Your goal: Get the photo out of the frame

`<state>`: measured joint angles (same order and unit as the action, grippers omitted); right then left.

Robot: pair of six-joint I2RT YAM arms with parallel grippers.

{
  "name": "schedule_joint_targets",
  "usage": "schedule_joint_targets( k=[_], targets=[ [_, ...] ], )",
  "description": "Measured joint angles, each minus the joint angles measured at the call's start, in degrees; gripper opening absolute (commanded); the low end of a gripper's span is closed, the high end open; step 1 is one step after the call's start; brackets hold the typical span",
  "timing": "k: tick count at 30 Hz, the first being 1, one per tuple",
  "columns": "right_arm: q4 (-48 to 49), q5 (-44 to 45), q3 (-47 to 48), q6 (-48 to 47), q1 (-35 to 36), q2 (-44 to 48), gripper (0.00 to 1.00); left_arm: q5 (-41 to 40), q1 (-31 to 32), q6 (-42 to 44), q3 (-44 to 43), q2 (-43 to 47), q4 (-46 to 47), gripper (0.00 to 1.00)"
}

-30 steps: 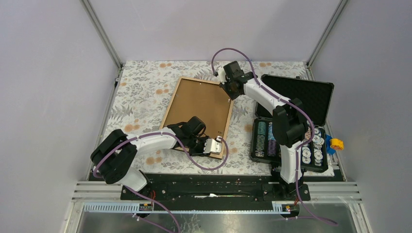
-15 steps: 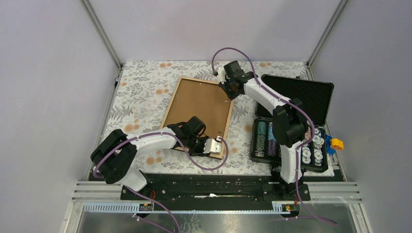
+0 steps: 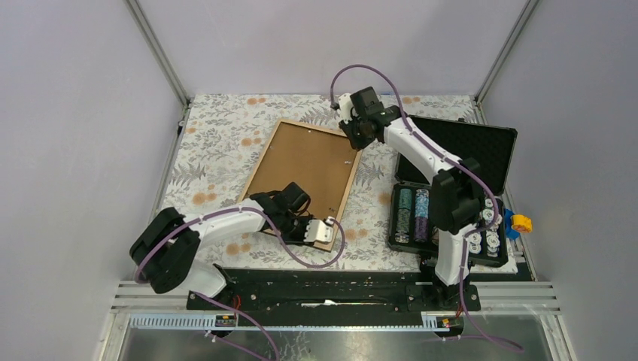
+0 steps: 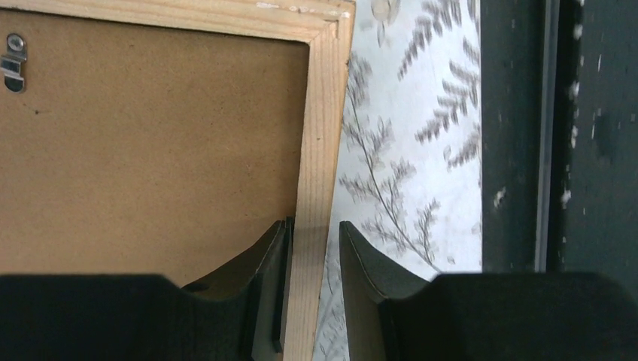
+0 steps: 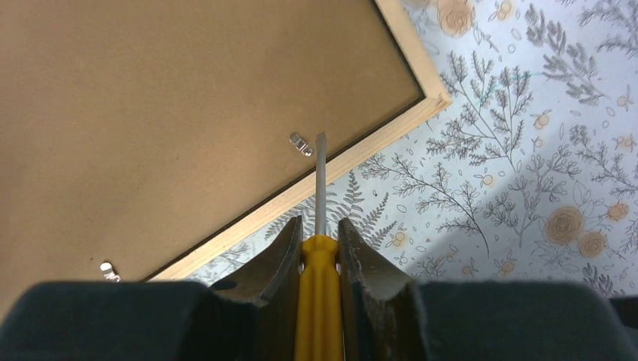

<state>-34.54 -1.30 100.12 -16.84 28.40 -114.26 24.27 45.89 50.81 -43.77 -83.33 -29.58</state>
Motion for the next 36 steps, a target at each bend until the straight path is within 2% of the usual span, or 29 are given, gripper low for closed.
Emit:
schedule_joint_targets(
  k=[6,9,13,14,15,19,22,26,30,36],
  targets=[
    [-0.2,-4.42,-0.79,2.36,-0.31,6.29,0.0,-4.83,-2.71,4.11,3.74,6.47,-7.1,0.37],
    [-0.28,-6.36,-1.95,3.39,-0.31,8.59,0.0,-6.1,-6.4,5.57,3.76,9.01,-11.8,0.48],
    [-0.33,-8.5,-3.3,3.93,-0.39,9.94,0.0,-6.56,-11.1,5.44,1.09,14.05,-16.26,0.77],
    [-0.35,-8.9,-3.54,4.04,-0.44,10.1,0.0,-6.58,-11.65,5.01,-0.17,15.45,-16.63,0.9],
    [-0.35,-9.2,-3.87,4.13,-0.46,10.29,0.0,-6.56,-12.11,3.69,-1.7,17.0,-16.39,0.98],
    [-0.61,-10.88,-4.66,4.85,-1.2,11.19,0.0,-8.13,-12.63,-5.66,-5.9,21.38,-10.01,0.99],
    [-0.9,-13.25,-4.66,6.14,-3.3,11.78,0.0,-9.79,-12.68,-16.24,-9.81,20.24,-5.18,0.99],
    [-0.96,-14.38,-4.66,7.56,-7.34,12.48,0.0,-11.26,-12.74,-27.61,-17.44,12.17,-1.84,0.99],
    [-0.98,-14.69,-4.68,8.57,-10.27,13.03,0.0,-11.41,-12.72,-34.49,-24.94,0.94,-0.17,0.97],
    [-0.96,-14.69,-4.76,9.49,-11.72,13.07,0.0,-13.03,-10.1,-40.79,-24.44,-6.47,4.59,0.83]
  ],
)
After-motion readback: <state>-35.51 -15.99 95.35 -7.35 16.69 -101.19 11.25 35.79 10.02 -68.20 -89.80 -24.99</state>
